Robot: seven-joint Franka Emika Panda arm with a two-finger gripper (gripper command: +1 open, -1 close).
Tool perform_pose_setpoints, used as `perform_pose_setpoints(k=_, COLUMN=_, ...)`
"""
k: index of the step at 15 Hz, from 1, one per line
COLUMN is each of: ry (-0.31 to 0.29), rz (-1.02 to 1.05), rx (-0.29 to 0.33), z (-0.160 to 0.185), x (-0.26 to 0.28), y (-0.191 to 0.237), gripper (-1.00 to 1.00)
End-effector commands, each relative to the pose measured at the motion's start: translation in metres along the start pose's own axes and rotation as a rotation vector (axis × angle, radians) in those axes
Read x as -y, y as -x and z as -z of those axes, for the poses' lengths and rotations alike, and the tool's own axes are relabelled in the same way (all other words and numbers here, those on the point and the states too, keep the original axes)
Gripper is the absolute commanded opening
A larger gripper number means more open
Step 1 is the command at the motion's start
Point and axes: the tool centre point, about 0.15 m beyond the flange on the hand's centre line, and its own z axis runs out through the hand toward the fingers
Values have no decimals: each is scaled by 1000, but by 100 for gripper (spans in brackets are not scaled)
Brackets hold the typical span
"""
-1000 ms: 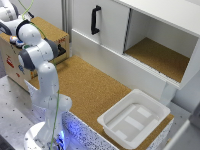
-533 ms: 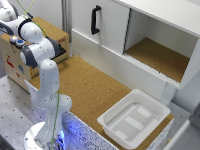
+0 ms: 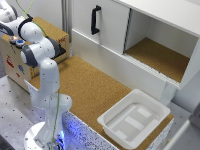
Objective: Push down the red button to turn off the red light
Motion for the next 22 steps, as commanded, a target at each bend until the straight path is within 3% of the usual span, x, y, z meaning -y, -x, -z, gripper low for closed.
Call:
perform_pose_setpoints(k=1, ry=-58, rz=-7, rx=125, z=10, x=-18, y=-31, gripper=-100)
perform_pose_setpoints(k=6, ry=-57, rz=-35, rx=179, z=-32, x=-24, y=-34, gripper=-100)
perform_pose_setpoints(k=11, ry=-78, rz=-49, rx=188, z=-40, x=-22, y=-35, gripper=-100)
perform_pose_setpoints(k=13, ry=-74, rz=-55, rx=171, z=-27, x=-21, y=-32, gripper=-100)
perform_pose_setpoints(k=16, ry=-74, rz=-76, rx=117, z=18, x=-34, y=-26, gripper=-100)
perform_pose_setpoints(k=17, ry=-69, rz=-101, rx=104, z=31, x=-41, y=-23, gripper=100)
perform_pose_setpoints(k=22, ry=-58, rz=-135, rx=104, z=47, x=-45, y=-4, gripper=100)
